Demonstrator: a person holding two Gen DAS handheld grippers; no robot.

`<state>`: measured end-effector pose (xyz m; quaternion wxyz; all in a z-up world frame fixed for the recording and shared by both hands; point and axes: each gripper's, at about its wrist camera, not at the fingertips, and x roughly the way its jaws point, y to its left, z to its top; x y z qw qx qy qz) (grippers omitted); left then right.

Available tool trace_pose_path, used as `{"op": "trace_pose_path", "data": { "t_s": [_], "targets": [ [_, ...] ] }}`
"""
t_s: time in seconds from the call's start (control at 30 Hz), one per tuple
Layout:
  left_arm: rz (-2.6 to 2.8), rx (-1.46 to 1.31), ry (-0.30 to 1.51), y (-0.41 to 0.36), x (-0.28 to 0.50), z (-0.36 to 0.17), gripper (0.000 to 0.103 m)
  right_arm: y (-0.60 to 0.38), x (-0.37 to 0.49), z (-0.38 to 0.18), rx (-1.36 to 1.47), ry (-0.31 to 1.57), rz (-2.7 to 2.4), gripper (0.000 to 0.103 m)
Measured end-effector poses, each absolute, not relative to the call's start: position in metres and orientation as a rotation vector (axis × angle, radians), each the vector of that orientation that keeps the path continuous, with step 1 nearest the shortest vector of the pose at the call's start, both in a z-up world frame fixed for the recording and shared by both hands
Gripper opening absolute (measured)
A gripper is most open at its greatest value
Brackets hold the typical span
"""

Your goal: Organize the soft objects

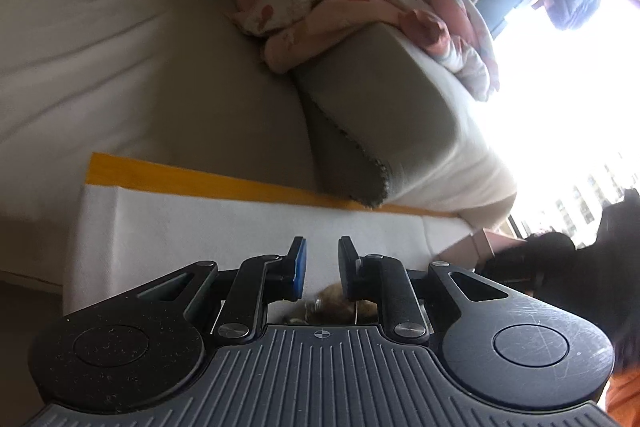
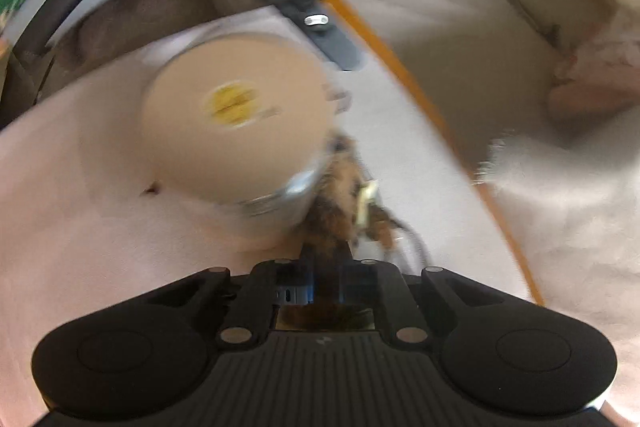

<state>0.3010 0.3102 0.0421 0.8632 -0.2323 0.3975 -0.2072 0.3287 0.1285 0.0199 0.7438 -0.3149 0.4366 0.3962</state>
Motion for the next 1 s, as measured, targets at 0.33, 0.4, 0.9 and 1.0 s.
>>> {"op": "trace_pose_path", "data": {
  "t_s": [0.33, 0.4, 0.9, 1.0],
  "targets": [
    [-0.486, -0.396, 0.897, 0.288, 0.319, 0.036, 0.019, 0.093, 0.389, 0.033, -0.389, 1.057, 0.62, 0.009],
    [-0.494, -0.386, 0.886, 0.285, 0.323, 0.038, 0.019, 0.086, 0.395, 0.033, -0.362, 1.069, 0.599, 0.009],
    [-0.679, -0.207, 1.177, 0.225, 0.378, 0.024, 0.019, 0.068, 0.391, 0.062, -0.338, 1.056, 0.602, 0.024],
    [-0.604, -0.134, 1.191, 0.217, 0.381, 0.02, 0.017, 0.065, 0.385, 0.069, -0.38, 1.043, 0.587, 0.024]
  ]
}}
